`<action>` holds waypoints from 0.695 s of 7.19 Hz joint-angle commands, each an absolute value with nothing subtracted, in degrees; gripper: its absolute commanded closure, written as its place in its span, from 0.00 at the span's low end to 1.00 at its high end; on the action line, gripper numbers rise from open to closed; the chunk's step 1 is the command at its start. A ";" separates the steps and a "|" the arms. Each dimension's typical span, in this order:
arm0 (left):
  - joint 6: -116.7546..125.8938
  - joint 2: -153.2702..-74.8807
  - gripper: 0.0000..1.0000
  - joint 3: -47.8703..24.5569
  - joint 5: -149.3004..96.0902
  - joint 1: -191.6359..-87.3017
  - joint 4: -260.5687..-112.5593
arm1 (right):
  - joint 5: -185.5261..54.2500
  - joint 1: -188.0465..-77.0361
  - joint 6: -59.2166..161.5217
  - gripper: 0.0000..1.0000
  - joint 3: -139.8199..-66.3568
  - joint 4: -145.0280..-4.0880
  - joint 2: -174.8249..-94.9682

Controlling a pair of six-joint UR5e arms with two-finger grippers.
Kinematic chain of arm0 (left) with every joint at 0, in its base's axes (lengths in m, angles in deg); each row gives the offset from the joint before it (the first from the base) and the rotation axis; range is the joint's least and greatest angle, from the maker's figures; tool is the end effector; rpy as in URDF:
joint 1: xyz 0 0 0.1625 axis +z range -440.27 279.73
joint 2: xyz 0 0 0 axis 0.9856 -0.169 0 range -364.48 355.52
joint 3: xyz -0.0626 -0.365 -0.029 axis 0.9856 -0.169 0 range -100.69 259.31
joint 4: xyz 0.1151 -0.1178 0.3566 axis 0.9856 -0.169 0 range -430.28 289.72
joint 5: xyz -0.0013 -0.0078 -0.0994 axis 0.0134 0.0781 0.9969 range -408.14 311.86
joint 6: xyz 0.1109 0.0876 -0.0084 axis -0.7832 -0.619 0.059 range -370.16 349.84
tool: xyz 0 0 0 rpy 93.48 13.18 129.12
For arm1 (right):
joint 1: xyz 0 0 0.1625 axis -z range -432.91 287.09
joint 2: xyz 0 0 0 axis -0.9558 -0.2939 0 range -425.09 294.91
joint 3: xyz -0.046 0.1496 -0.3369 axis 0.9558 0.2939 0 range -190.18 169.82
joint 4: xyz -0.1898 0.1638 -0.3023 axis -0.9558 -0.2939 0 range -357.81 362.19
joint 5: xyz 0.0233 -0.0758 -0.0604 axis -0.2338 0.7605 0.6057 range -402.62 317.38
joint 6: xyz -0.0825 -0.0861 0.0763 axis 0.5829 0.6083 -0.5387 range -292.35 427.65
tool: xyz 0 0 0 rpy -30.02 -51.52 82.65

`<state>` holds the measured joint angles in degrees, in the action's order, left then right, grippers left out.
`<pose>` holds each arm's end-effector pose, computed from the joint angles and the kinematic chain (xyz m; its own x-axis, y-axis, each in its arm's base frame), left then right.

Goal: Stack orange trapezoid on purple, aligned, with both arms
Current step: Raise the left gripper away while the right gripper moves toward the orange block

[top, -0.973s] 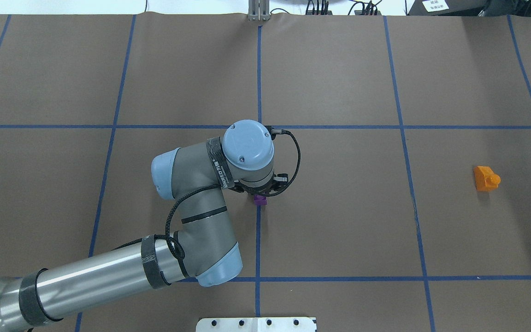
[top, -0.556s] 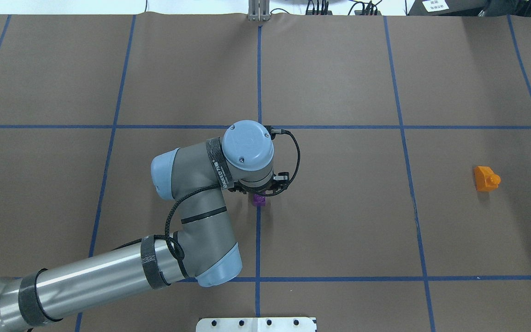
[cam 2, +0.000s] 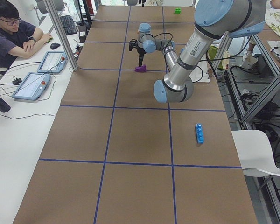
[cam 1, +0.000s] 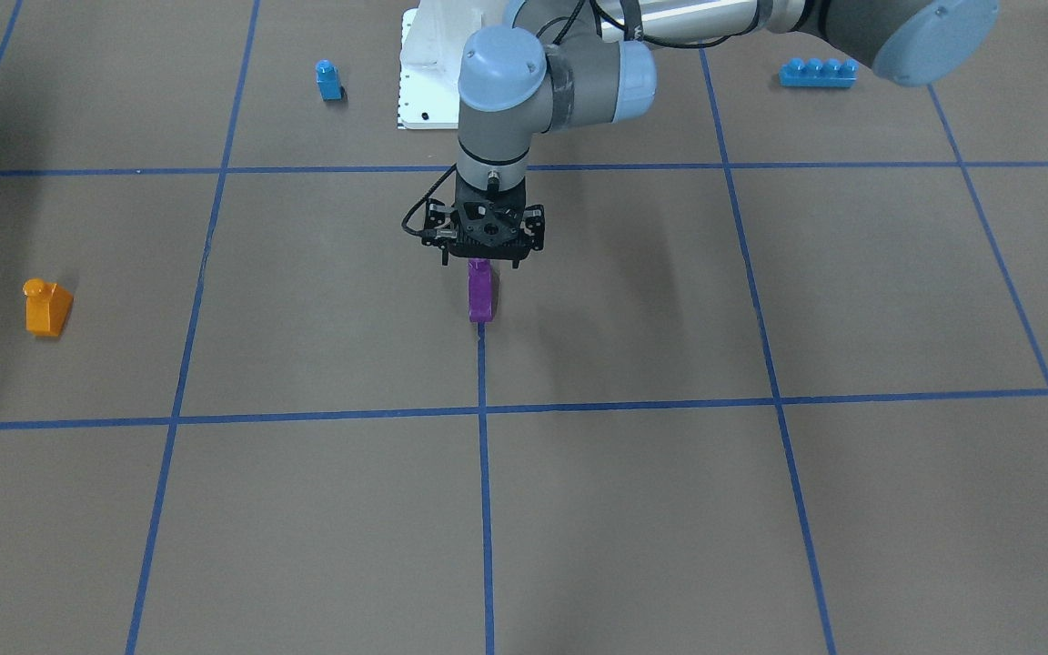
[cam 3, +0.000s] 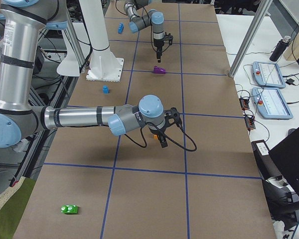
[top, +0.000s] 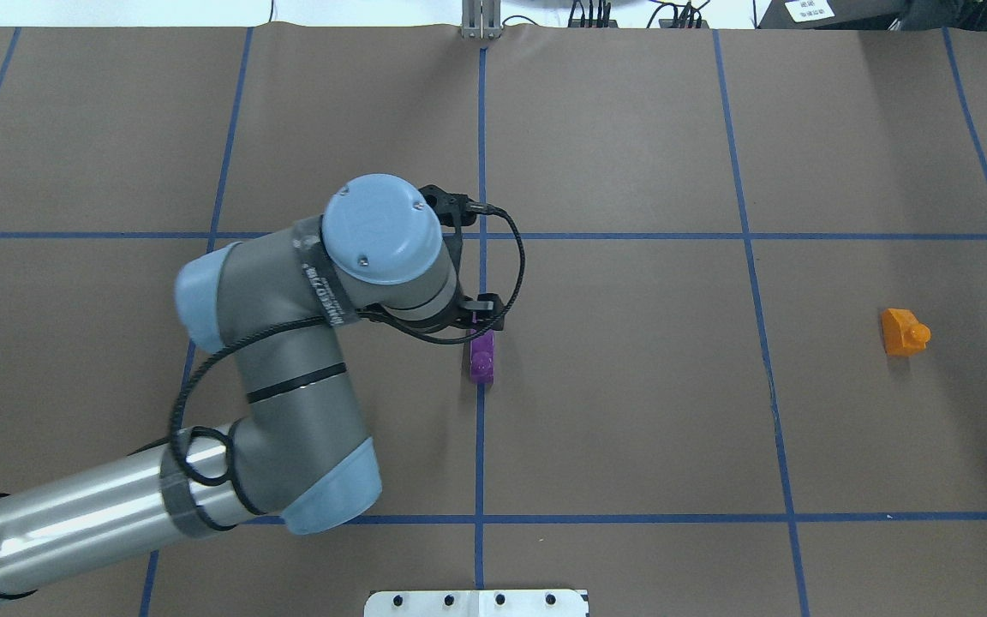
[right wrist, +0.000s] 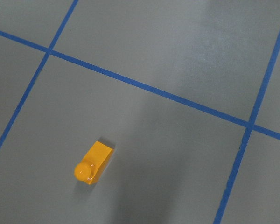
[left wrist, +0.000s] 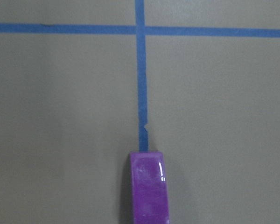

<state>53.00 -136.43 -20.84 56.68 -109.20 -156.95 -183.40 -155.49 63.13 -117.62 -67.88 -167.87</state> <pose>0.5166 -0.3966 0.1624 0.6498 0.1394 -0.7472 0.0067 0.9819 0.1890 -0.0300 -0.4135 0.5347 0.5928 -0.3289 0.7351 0.0708 0.9306 0.3592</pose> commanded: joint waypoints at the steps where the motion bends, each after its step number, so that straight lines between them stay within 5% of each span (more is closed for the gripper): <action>1: 38.94 -122.24 0.01 -37.87 57.59 -114.43 -150.97 | -180.02 -149.67 52.25 0.00 -121.25 -67.77 -167.66; 5: 1.37 -105.86 0.01 -38.99 76.63 -138.92 -151.50 | -169.83 -136.50 31.26 0.01 -120.59 -57.28 -167.65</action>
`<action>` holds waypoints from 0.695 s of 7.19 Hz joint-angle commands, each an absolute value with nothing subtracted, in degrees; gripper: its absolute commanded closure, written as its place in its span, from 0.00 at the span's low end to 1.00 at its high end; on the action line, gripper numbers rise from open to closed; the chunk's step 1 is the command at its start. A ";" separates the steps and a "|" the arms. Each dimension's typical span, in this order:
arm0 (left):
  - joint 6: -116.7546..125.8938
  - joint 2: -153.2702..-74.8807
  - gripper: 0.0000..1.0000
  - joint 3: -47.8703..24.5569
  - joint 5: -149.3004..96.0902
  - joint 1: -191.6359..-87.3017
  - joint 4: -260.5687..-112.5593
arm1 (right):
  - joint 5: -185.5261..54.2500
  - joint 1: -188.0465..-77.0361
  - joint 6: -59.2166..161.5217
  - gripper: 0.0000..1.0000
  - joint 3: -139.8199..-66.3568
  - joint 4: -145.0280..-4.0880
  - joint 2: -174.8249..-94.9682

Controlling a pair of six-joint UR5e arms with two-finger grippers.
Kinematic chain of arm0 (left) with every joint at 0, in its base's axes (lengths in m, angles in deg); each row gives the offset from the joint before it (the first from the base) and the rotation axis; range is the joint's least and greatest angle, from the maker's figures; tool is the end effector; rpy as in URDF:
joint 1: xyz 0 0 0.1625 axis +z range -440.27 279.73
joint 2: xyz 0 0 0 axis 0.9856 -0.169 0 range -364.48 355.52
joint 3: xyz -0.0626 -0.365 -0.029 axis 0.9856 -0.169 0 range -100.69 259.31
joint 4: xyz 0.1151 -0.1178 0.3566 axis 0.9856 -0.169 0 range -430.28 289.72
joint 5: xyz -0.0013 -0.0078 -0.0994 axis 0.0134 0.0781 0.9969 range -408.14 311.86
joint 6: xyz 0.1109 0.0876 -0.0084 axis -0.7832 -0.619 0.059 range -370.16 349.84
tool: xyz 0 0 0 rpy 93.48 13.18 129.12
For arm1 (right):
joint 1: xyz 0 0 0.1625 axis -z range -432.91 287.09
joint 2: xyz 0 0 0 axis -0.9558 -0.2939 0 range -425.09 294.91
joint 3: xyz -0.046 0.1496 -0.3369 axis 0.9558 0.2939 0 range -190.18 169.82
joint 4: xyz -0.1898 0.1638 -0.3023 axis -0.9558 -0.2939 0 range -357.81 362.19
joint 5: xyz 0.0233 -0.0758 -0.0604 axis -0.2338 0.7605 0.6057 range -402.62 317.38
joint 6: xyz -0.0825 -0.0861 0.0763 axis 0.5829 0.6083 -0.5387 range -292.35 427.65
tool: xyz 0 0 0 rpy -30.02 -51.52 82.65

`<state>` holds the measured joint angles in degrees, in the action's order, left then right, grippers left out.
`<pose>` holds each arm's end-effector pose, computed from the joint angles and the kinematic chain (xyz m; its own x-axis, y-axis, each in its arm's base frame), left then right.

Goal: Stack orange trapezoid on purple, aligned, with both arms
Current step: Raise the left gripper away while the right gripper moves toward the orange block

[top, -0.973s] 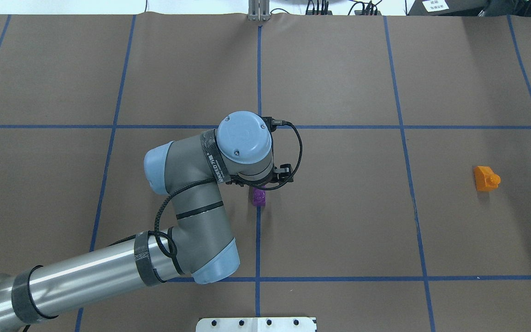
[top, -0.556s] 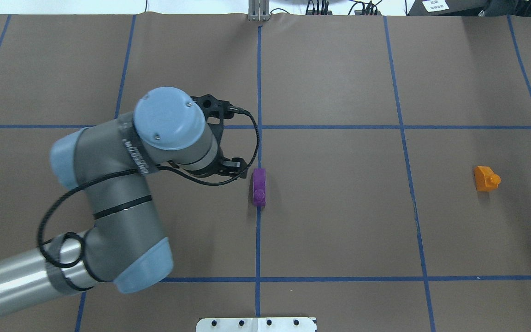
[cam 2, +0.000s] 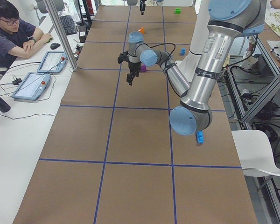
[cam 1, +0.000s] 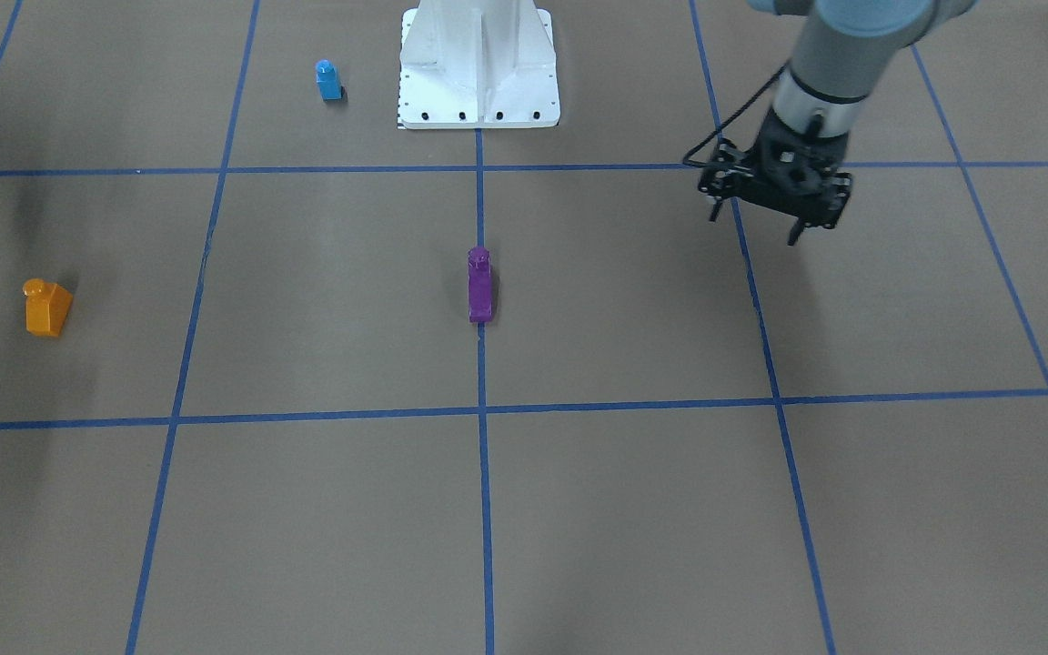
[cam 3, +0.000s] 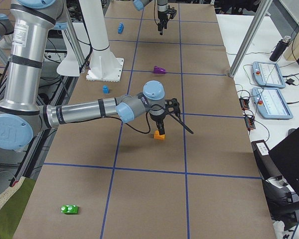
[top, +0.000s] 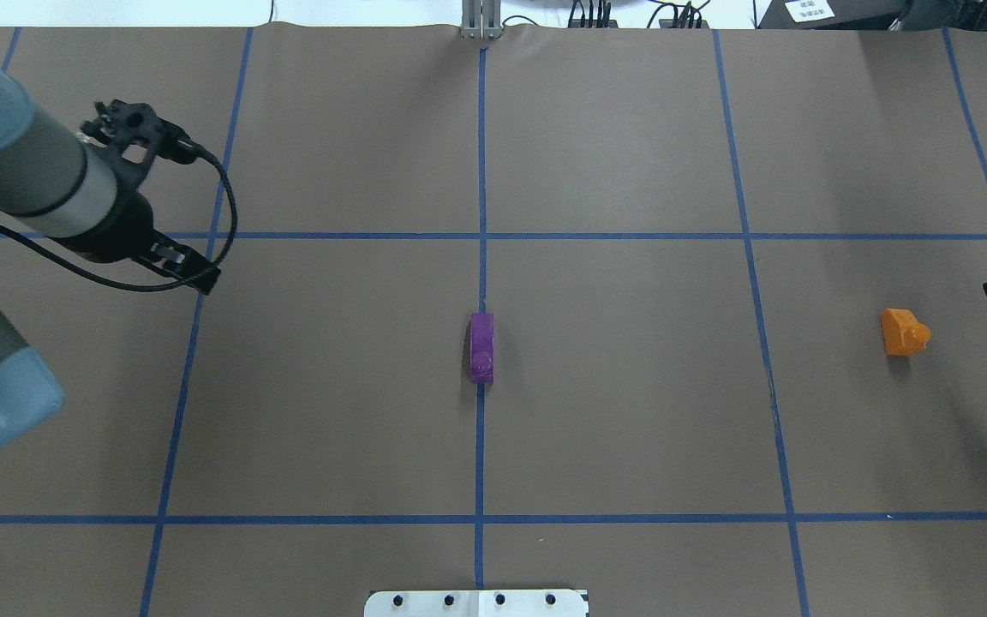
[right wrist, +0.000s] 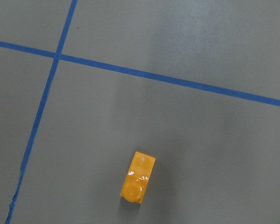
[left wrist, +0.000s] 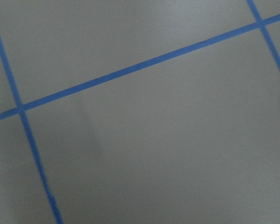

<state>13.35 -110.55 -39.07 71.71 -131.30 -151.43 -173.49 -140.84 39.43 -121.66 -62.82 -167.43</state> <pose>0.2776 -0.4432 0.3025 0.6552 0.4544 -0.6034 -0.2725 0.8872 0.3722 -0.1231 -0.4118 0.4994 0.6430 -0.1872 0.7426 0.0078 0.9712 0.2381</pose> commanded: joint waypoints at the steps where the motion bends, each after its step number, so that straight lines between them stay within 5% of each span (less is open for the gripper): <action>1: -5.61 -103.30 0.01 -38.81 78.67 -143.42 -151.50 | -165.44 -132.97 24.48 0.03 -117.79 -53.57 -167.14; 5: -7.61 -102.30 0.01 -38.81 78.69 -144.43 -151.50 | -157.41 -127.50 18.35 0.08 -110.91 -50.21 -164.05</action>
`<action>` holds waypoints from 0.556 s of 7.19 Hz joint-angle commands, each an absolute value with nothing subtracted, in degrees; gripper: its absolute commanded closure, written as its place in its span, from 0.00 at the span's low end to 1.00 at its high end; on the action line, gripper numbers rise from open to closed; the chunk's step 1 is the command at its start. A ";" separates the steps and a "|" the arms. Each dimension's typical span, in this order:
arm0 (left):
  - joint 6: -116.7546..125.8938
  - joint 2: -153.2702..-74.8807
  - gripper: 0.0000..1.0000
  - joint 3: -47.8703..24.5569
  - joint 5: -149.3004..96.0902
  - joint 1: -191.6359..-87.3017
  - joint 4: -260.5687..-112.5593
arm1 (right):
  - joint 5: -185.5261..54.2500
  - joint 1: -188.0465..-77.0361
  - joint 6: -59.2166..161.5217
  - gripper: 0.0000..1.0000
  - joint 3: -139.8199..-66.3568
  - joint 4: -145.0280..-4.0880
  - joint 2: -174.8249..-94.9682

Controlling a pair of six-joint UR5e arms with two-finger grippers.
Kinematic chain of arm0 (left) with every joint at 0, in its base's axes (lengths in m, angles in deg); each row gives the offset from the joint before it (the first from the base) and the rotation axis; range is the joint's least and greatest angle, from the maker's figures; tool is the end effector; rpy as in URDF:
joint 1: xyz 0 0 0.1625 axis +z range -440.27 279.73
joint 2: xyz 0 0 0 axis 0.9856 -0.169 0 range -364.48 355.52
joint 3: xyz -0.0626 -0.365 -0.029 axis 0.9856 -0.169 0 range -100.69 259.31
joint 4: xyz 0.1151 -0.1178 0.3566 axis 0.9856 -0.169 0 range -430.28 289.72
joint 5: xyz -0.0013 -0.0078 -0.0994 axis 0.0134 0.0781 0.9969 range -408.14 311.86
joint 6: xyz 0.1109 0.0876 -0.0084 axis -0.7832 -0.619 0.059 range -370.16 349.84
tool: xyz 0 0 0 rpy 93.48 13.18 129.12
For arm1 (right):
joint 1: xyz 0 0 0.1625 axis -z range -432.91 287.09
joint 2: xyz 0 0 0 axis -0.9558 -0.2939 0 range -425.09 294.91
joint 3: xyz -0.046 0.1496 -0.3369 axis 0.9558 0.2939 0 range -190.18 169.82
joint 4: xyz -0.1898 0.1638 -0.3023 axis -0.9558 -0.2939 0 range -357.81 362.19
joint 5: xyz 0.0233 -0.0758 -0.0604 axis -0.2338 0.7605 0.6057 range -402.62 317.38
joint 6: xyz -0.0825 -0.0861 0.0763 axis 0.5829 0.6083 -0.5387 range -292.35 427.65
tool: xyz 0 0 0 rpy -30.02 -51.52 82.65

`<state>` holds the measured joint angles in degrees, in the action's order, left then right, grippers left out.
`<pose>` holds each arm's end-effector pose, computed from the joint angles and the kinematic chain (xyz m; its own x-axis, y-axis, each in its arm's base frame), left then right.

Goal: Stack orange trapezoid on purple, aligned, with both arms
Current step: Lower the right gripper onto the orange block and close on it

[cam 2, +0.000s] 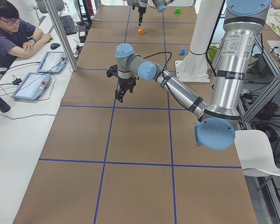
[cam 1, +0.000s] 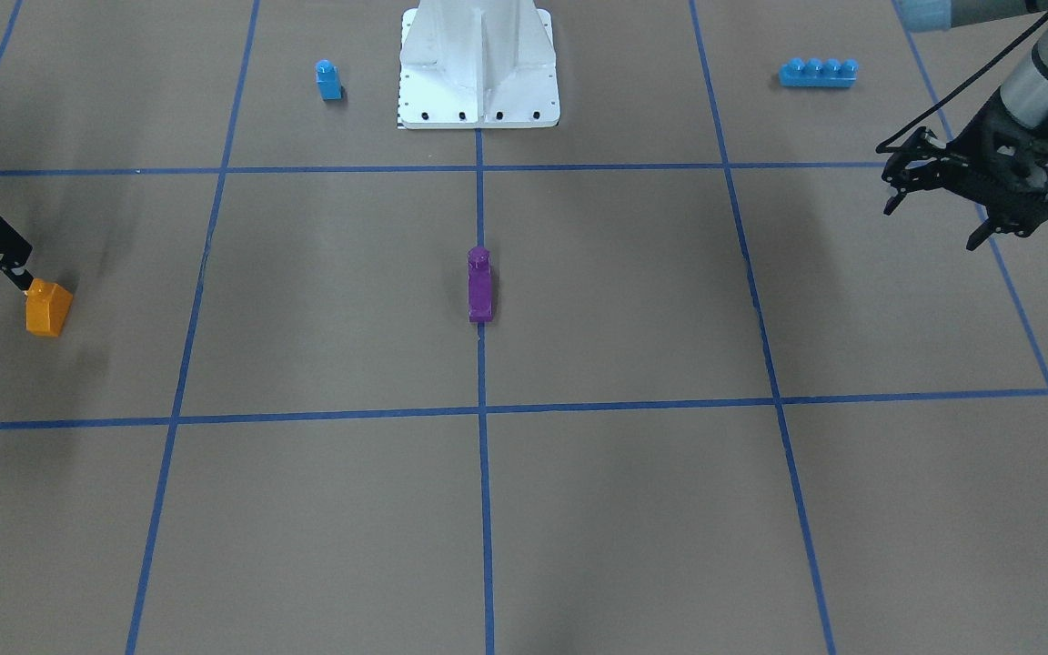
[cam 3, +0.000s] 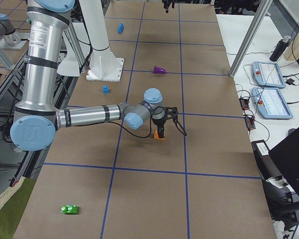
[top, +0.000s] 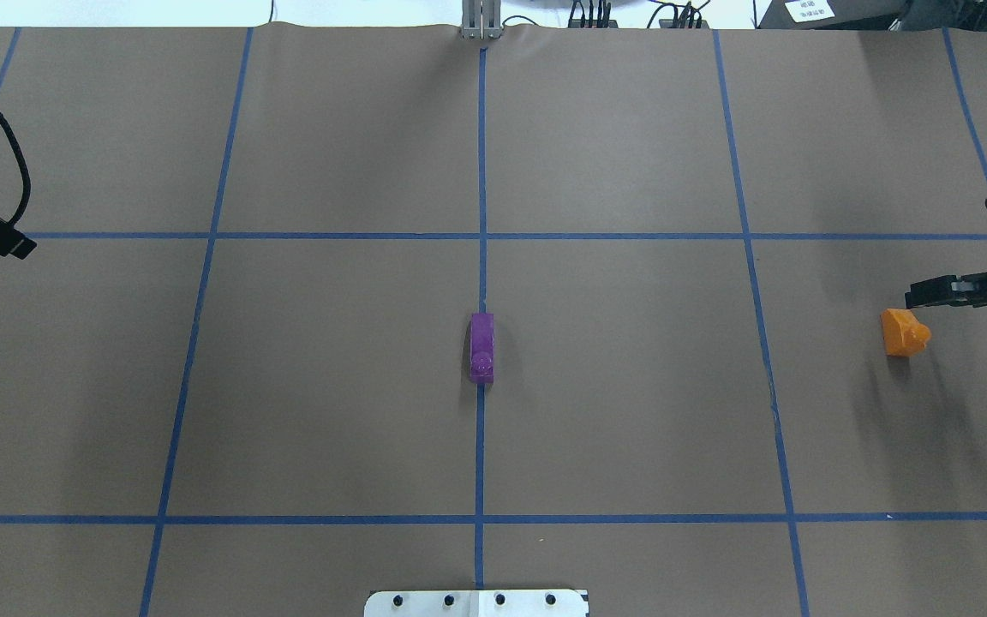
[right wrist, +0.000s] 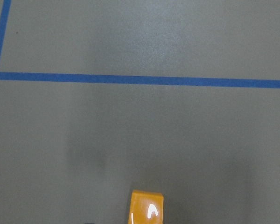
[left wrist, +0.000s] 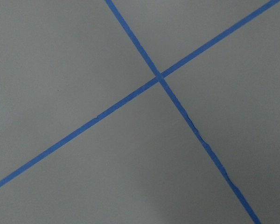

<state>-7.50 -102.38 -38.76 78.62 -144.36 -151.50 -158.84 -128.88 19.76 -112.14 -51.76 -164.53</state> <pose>0.1706 -0.4626 0.3687 0.6185 0.5581 -0.5531 -0.3603 0.8270 0.4316 -0.2017 -0.4251 0.5499 0.7197 -0.0089 0.6942 -0.1439 0.9763 0.1616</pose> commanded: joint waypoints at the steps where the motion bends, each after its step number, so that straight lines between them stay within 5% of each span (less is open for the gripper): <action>1: -7.61 -102.30 0.01 -38.90 78.69 -144.43 -151.58 | -157.23 -125.40 13.39 0.12 -109.77 -46.89 -164.05; 4: -7.53 -102.39 0.01 -38.81 78.60 -144.35 -151.58 | -155.38 -123.45 13.34 0.15 -107.83 -44.48 -164.93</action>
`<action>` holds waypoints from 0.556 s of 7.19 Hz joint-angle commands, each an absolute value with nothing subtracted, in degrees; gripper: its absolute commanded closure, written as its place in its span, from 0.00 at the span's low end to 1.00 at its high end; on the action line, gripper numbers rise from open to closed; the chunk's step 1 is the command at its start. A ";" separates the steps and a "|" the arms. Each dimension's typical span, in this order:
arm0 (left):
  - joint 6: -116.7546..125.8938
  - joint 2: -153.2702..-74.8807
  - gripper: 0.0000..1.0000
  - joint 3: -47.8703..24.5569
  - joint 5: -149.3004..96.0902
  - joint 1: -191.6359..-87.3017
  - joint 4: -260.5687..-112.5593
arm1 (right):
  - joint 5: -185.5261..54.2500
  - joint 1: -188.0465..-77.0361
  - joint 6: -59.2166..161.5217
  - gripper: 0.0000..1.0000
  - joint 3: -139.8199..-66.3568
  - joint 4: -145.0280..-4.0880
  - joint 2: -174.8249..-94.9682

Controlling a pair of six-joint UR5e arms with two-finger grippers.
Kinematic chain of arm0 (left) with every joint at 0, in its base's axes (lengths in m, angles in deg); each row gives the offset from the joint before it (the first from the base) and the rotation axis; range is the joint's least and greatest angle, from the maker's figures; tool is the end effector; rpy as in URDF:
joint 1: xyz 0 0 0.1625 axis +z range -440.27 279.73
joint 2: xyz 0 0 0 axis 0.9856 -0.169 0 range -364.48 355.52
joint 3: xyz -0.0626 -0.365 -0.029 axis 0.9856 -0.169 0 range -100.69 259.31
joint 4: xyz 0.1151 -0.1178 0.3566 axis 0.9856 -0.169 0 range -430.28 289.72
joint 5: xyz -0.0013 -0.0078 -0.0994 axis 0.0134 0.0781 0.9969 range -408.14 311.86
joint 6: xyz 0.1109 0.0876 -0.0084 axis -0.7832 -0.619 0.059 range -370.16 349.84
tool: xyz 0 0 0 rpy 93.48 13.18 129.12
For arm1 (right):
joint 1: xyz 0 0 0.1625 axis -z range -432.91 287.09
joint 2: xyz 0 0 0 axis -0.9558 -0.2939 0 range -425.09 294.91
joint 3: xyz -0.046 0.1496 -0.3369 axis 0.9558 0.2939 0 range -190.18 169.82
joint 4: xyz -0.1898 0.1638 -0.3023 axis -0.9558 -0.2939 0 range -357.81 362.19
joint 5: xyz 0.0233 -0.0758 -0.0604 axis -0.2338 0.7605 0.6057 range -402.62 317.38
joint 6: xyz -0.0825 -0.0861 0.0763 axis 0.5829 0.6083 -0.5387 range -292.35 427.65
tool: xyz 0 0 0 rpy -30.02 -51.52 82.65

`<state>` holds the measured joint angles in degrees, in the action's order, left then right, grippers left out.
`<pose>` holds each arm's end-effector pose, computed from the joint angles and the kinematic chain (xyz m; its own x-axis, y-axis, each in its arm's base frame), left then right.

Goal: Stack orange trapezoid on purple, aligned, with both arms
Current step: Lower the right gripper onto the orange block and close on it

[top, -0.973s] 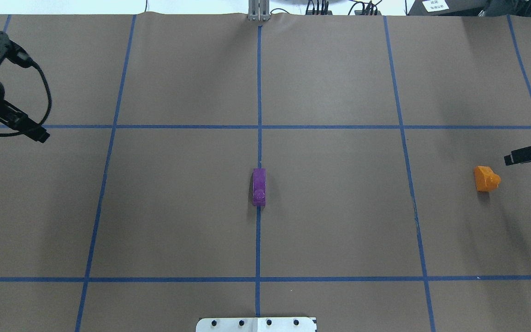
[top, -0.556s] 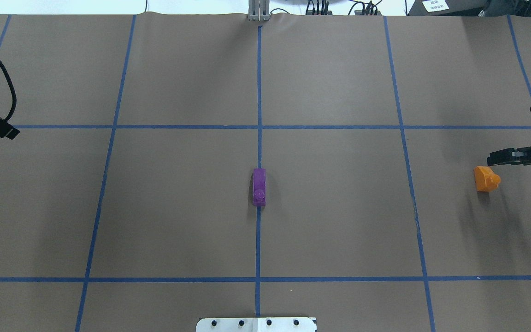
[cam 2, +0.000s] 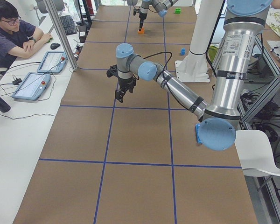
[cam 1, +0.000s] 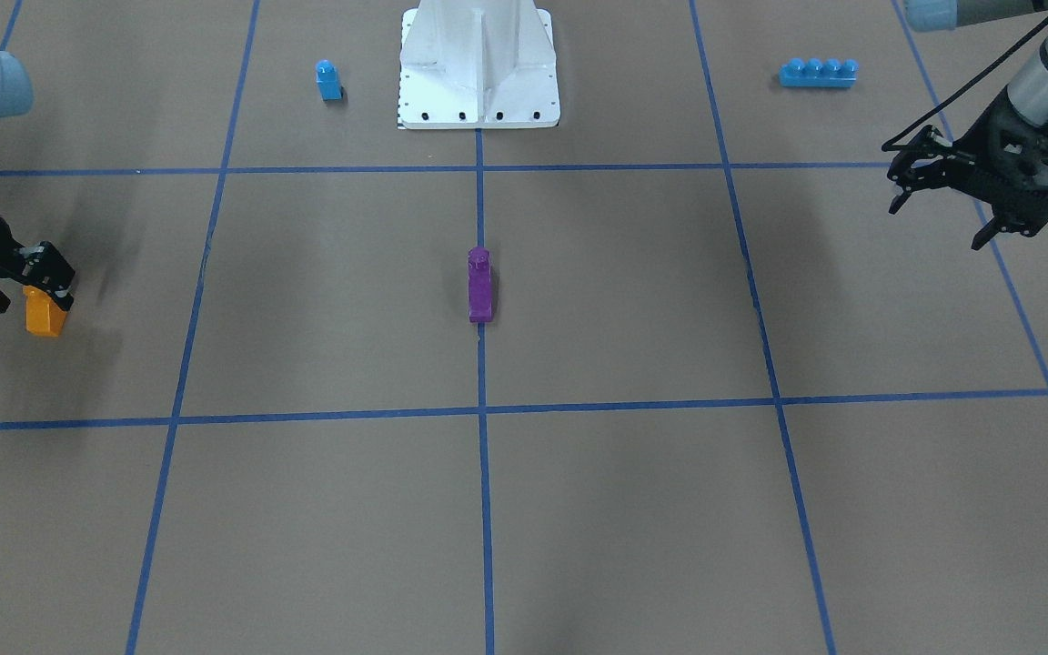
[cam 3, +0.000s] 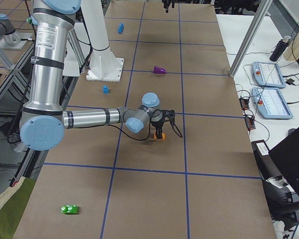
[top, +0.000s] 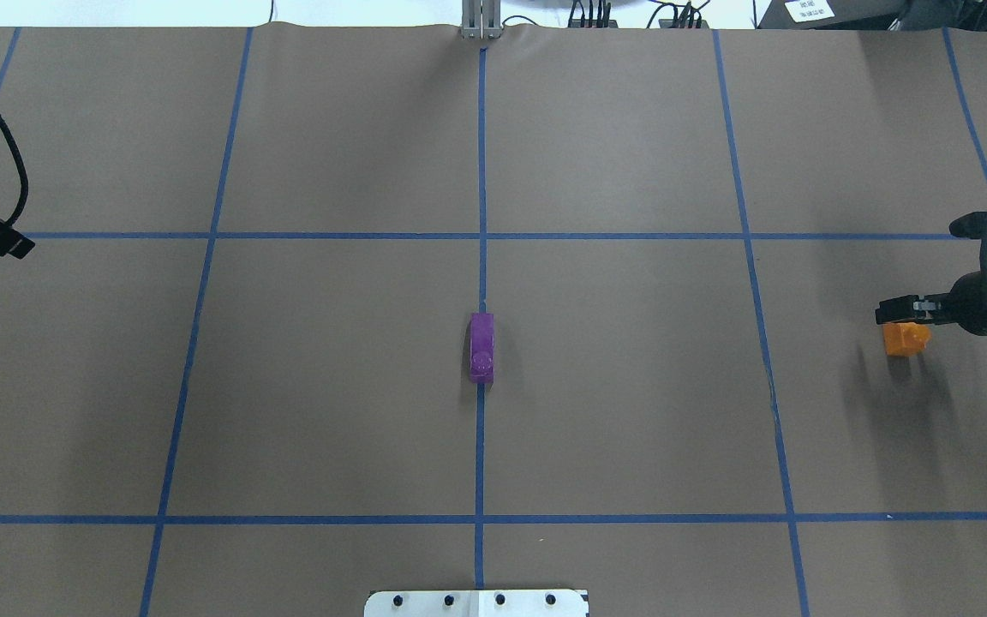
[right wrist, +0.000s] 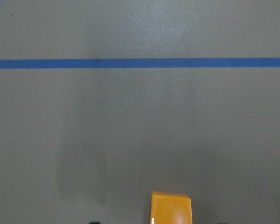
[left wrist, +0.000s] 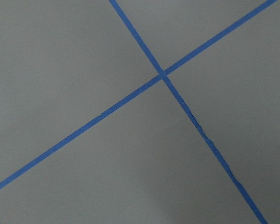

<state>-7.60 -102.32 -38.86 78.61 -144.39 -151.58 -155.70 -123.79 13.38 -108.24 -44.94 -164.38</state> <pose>0.1702 -0.4623 0.3683 0.6178 0.5603 -0.5518 -0.3605 0.8254 0.4345 -0.2364 -0.4140 0.5681 0.7036 0.0139 0.7105 -0.1707 0.9738 0.1500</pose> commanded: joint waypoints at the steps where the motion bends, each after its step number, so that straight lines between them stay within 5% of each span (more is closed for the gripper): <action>1: -7.44 -102.39 0.01 -38.81 78.60 -144.26 -151.58 | -154.94 -123.45 13.77 0.15 -107.83 -44.57 -165.63; 3: -7.52 -102.39 0.01 -38.81 78.60 -144.26 -151.58 | -154.85 -123.36 13.69 0.48 -107.48 -44.92 -165.46; 4: -7.52 -102.39 0.01 -38.81 78.60 -144.26 -151.58 | -154.85 -123.27 13.69 0.49 -107.39 -45.01 -165.29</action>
<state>-7.52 -102.39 -38.81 78.60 -144.26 -151.58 -154.88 -123.36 13.68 -107.55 -44.85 -165.43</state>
